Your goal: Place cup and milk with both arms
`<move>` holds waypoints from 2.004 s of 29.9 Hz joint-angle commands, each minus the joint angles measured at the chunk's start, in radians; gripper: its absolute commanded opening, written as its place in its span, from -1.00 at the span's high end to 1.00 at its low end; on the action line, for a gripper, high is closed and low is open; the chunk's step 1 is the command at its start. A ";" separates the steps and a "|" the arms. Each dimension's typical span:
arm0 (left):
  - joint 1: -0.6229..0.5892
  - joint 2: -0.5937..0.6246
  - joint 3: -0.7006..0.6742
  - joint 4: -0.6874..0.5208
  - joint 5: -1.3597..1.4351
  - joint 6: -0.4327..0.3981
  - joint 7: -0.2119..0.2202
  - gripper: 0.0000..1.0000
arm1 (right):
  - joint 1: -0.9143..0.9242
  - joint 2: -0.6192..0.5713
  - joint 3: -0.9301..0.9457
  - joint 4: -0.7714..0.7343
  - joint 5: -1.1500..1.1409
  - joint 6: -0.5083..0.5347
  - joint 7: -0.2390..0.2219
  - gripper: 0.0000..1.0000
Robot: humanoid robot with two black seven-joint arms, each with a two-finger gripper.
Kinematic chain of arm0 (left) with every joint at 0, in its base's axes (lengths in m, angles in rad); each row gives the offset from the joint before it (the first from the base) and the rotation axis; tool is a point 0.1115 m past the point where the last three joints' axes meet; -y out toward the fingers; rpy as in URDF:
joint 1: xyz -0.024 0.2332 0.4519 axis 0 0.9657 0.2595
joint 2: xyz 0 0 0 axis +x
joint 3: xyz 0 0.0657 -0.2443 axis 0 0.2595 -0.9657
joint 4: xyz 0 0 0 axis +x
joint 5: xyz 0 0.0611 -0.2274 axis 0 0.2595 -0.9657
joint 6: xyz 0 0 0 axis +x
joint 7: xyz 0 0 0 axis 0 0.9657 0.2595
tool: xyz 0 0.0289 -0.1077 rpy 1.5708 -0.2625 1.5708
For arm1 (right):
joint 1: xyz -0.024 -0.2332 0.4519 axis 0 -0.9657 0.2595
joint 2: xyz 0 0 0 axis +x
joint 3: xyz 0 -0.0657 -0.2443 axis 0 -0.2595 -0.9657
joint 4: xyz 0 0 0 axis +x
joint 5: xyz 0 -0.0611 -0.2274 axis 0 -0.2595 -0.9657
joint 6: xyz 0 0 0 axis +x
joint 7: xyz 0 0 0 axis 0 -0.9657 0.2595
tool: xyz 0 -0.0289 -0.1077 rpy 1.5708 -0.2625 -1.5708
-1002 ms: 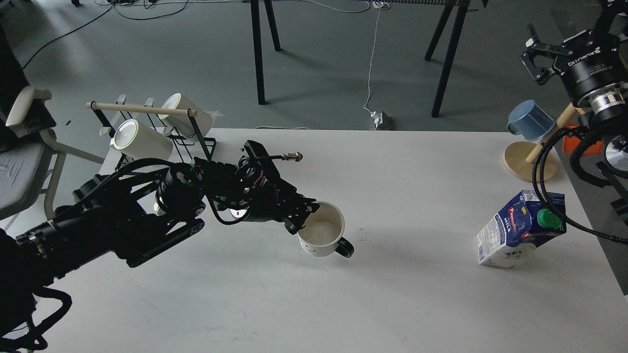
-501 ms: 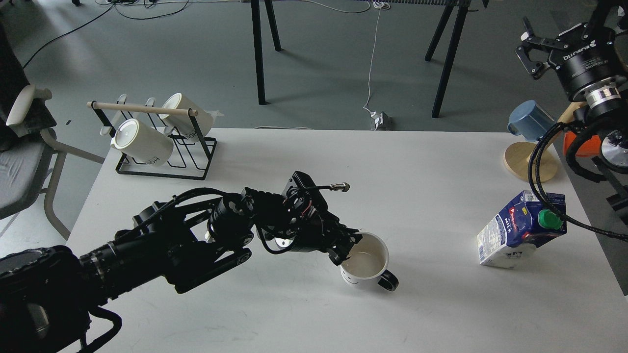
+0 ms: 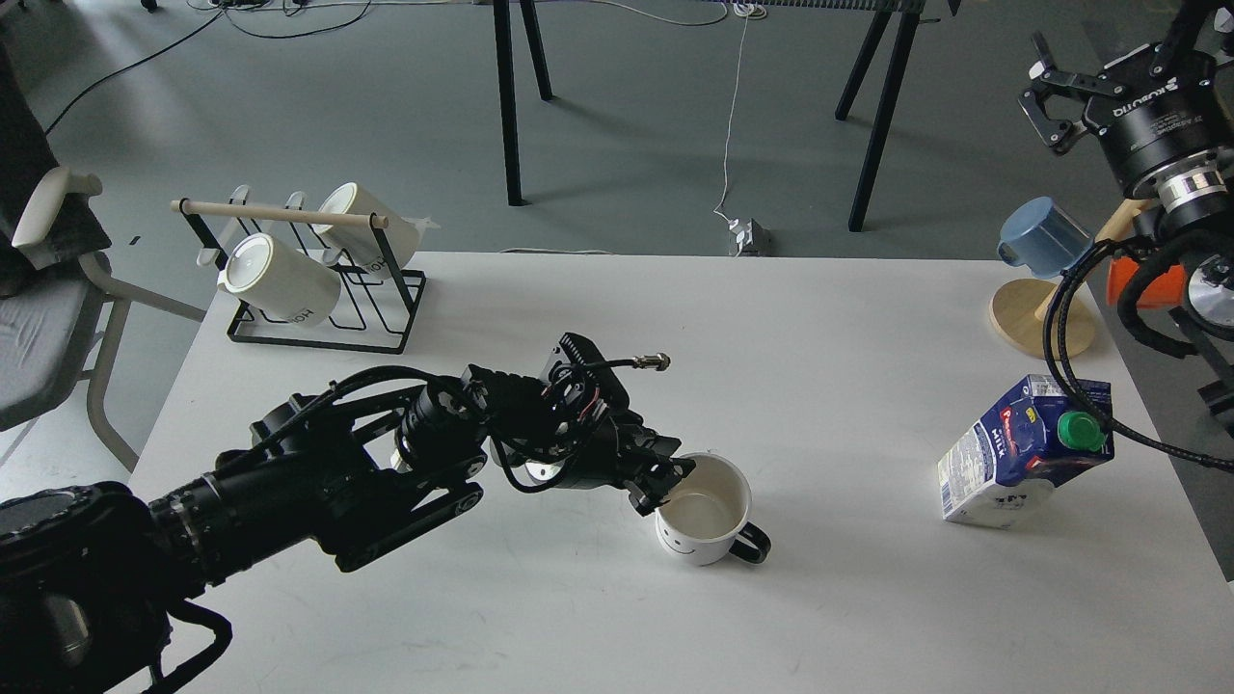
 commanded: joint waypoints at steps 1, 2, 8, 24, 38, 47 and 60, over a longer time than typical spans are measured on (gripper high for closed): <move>-0.006 0.024 -0.108 -0.002 -0.032 -0.006 -0.003 -0.56 | 0.001 -0.011 0.001 0.008 0.000 0.000 -0.003 -0.99; -0.006 0.027 -0.149 -0.002 -0.090 -0.008 -0.006 -0.57 | 0.001 -0.022 0.001 0.018 0.000 0.000 -0.003 -0.99; -0.015 0.104 -0.283 -0.027 -0.451 -0.009 -0.014 -0.71 | -0.016 -0.097 0.001 0.114 0.002 0.000 -0.004 -0.99; -0.022 0.213 -0.639 -0.010 -1.243 0.044 -0.009 -0.99 | -0.390 -0.275 0.187 0.413 0.054 0.000 0.015 -0.99; -0.013 0.335 -0.705 0.130 -1.976 0.014 0.000 -0.99 | -0.891 -0.327 0.468 0.617 0.149 0.000 0.034 -0.99; -0.022 0.331 -0.694 0.269 -2.018 -0.021 0.002 -0.99 | -1.082 -0.326 0.472 0.518 0.161 0.000 0.032 -0.99; -0.013 0.322 -0.691 0.295 -2.050 -0.038 0.000 -0.99 | -1.177 -0.291 0.445 0.410 0.174 0.000 -0.061 -1.00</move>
